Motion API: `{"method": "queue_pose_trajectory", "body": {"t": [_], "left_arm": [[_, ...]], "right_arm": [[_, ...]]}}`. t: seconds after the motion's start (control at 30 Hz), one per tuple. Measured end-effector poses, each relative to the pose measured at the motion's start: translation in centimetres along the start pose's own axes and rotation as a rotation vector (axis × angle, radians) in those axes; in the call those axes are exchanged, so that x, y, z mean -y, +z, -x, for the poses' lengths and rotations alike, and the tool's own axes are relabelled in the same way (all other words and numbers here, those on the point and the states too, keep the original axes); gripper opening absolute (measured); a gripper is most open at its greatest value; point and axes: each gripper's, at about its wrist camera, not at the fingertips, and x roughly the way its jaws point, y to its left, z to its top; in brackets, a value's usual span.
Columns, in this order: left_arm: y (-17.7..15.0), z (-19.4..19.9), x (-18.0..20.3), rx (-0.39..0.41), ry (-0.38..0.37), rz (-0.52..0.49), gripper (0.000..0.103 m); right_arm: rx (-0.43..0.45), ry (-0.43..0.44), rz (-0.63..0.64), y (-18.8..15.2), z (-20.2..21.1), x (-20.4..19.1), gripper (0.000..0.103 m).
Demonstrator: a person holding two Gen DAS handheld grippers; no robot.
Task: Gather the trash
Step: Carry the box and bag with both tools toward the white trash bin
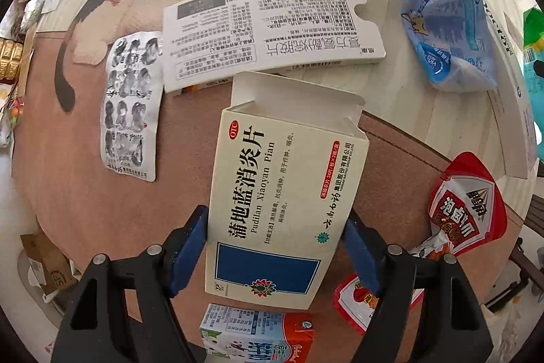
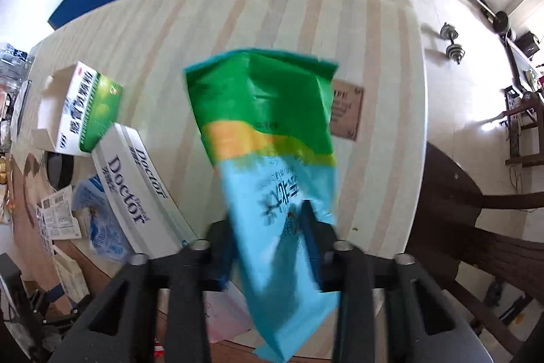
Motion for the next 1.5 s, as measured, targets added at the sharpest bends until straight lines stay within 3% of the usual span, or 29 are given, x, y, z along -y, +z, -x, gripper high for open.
{"method": "queue_pose_trajectory", "body": {"t": [0.1, 0.43, 0.8, 0.93, 1.2, 1.33, 1.5], "left_arm": [[-0.5, 0.9, -0.3, 0.012, -0.006, 0.004, 0.074], [-3.5, 5.6, -3.2, 0.085, -0.041, 0.049, 0.074], [-8.5, 14.6, -7.1, 0.273, -0.126, 0.138, 0.074], [-10.9, 15.4, -9.2, 0.335, -0.158, 0.179, 0.074], [-23.2, 15.0, -18.1, 0.401, -0.211, 0.315, 0.074], [-29.7, 12.6, -22.3, 0.386, -0.216, 0.39, 0.074], [-35.9, 5.7, -26.9, 0.29, -0.234, 0.517, 0.074]], "right_arm": [[0.004, 0.042, -0.015, -0.3, 0.7, -0.3, 0.017], [0.077, 0.135, -0.012, -2.6, 5.2, -2.0, 0.013], [0.144, 0.279, 0.113, -9.3, 13.8, -9.2, 0.013], [0.153, 0.331, 0.181, -14.2, 16.7, -13.3, 0.013], [0.097, 0.431, 0.309, -28.1, 18.8, -22.4, 0.013], [0.013, 0.464, 0.374, -36.5, 16.0, -26.5, 0.013], [-0.133, 0.444, 0.475, -45.5, 9.3, -31.4, 0.013]]}}
